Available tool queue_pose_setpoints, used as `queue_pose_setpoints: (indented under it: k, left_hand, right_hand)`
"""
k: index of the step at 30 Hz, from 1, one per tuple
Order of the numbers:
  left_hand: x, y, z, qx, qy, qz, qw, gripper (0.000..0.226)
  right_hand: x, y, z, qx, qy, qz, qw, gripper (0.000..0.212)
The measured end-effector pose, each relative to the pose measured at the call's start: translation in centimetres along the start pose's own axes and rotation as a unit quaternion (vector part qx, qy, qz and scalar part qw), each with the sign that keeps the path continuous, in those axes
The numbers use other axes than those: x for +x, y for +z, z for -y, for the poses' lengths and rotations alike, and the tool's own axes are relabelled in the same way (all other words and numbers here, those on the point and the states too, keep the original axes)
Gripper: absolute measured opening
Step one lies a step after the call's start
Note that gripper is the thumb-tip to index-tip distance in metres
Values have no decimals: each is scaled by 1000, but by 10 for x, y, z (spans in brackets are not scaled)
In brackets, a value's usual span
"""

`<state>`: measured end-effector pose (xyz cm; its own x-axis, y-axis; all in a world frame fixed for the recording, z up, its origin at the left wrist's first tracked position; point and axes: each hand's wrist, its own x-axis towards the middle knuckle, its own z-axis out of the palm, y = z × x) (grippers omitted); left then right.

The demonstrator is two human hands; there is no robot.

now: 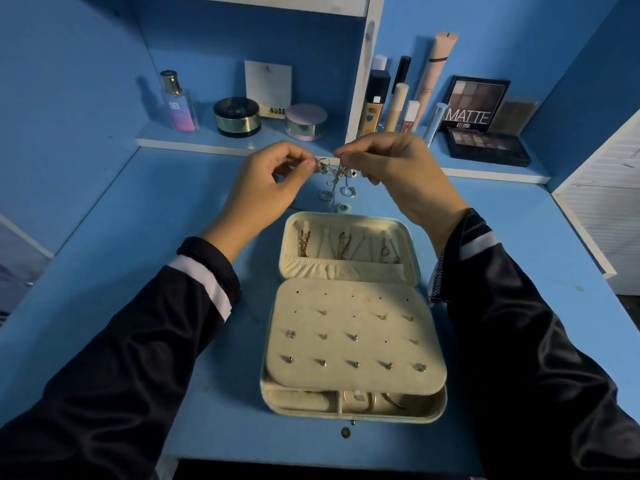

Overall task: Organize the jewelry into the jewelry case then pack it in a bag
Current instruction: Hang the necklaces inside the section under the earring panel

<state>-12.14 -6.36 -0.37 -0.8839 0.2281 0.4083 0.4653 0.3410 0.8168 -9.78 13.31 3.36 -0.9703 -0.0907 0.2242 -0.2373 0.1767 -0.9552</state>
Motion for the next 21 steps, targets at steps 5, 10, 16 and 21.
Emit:
queue_pose_setpoints:
  k: [5, 10, 16, 21]
  left_hand:
    - [-3, 6, -7, -43, -17, 41, 998, 14]
    - [-5, 6, -13, -84, -16, 60, 995, 6]
    - [-6, 8, -13, -81, -16, 62, 995, 4]
    - [-6, 8, -11, -65, -15, 57, 996, 6]
  right_hand:
    - [-1, 3, 1, 13, -6, 8, 1000, 10]
    - [-2, 5, 0, 20, -11, 9, 1000, 17]
    - [-2, 4, -2, 9, 8, 19, 1000, 13]
    - [-2, 3, -3, 9, 14, 19, 1000, 13]
